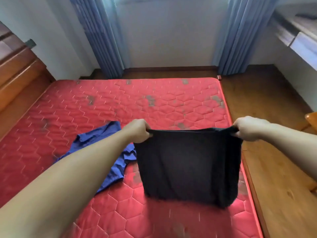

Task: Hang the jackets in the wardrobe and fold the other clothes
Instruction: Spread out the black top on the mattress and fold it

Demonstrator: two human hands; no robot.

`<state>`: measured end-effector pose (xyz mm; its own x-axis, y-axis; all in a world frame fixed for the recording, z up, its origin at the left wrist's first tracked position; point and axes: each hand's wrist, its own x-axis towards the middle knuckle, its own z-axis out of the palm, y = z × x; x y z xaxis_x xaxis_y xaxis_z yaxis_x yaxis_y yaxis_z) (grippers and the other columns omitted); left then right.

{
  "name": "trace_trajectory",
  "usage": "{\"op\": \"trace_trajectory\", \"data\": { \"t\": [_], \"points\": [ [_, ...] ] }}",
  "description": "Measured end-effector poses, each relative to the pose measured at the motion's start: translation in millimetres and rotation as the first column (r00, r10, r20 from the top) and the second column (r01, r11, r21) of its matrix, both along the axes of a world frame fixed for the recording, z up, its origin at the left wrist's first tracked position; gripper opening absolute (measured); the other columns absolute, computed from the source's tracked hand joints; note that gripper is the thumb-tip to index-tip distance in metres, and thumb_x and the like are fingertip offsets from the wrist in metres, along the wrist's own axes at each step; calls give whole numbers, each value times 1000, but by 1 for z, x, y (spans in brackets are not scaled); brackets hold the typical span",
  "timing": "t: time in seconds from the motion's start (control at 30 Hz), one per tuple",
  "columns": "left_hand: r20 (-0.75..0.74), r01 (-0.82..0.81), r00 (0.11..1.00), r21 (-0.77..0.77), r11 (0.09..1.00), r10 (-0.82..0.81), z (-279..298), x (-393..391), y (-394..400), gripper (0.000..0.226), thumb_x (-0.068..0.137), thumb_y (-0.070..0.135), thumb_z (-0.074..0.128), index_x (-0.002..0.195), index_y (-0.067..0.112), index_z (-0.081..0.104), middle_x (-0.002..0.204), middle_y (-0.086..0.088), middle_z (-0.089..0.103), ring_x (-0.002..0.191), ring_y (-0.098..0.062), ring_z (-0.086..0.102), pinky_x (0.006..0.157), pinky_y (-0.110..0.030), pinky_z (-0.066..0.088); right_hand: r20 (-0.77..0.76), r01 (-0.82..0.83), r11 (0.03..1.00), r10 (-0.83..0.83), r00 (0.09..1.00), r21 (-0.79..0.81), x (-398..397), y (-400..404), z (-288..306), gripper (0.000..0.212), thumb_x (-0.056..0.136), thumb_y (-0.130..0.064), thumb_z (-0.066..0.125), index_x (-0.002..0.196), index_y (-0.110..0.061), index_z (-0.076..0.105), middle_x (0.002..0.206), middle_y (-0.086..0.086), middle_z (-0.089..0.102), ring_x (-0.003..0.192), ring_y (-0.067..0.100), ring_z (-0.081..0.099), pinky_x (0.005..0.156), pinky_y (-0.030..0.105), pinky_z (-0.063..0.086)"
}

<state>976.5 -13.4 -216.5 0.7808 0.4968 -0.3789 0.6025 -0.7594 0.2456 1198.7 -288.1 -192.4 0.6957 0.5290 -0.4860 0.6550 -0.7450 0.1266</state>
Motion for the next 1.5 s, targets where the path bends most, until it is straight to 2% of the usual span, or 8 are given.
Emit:
{"op": "trace_trajectory", "data": {
  "t": [0.1,0.23,0.4,0.53,0.63,0.9,1.1,1.5],
  "points": [
    [313,-172,937,21,985,157,30,39,28,17,87,25,64,95,17,76,90,-9,73,95,-26,67,76,-29,49,78,153,903,-201,977,402,32,37,32,17,92,-29,54,98,-21,67,90,8,66,83,30,66,64,28,47],
    [665,-322,686,-87,943,296,105,80,61,20,84,29,64,88,14,77,83,-13,72,83,-25,68,75,-31,54,-430,526,349,-319,845,775,57,88,102,19,95,-19,46,97,-21,65,96,11,66,65,30,68,41,34,57],
    [854,-336,439,-132,933,279,171,99,84,12,79,31,66,78,23,75,72,-4,66,60,-7,52,61,-24,47,-211,263,151,-292,933,953,79,108,156,24,69,-34,38,70,-28,61,85,5,67,86,33,68,53,34,52],
    [852,-283,394,-245,927,345,164,83,89,16,72,35,73,65,21,71,65,-2,61,56,-12,52,53,-23,49,71,-24,238,-191,979,971,66,91,149,20,82,-23,41,78,-17,60,81,9,65,78,30,60,61,38,45],
    [822,-208,563,38,977,87,120,57,85,32,67,39,78,59,10,64,56,-10,51,56,-15,45,54,-29,38,271,-229,372,-66,960,899,53,71,110,27,79,-32,41,76,-10,58,77,16,64,75,34,59,67,38,43],
    [52,176,979,258,950,-196,-82,-19,16,27,78,40,56,89,16,63,96,-5,70,98,-30,62,77,-34,44,31,-133,894,132,991,428,2,4,-94,6,89,-31,53,86,-28,56,103,-11,67,99,18,64,72,31,44],
    [-301,234,935,117,965,-191,-253,-76,-56,26,88,26,47,112,21,56,120,-4,63,118,-28,54,92,-35,38,-128,-131,960,166,978,248,-74,-32,-267,28,92,-42,41,115,-35,53,126,-20,52,114,9,58,87,31,46],
    [-400,67,904,-210,975,-148,-425,-207,-137,32,90,25,45,121,29,47,121,2,57,116,-23,50,91,-36,41,-405,127,977,-48,913,172,-217,-139,-460,23,90,-35,55,110,-35,66,132,-14,48,112,16,58,91,34,47]
  ]
}}
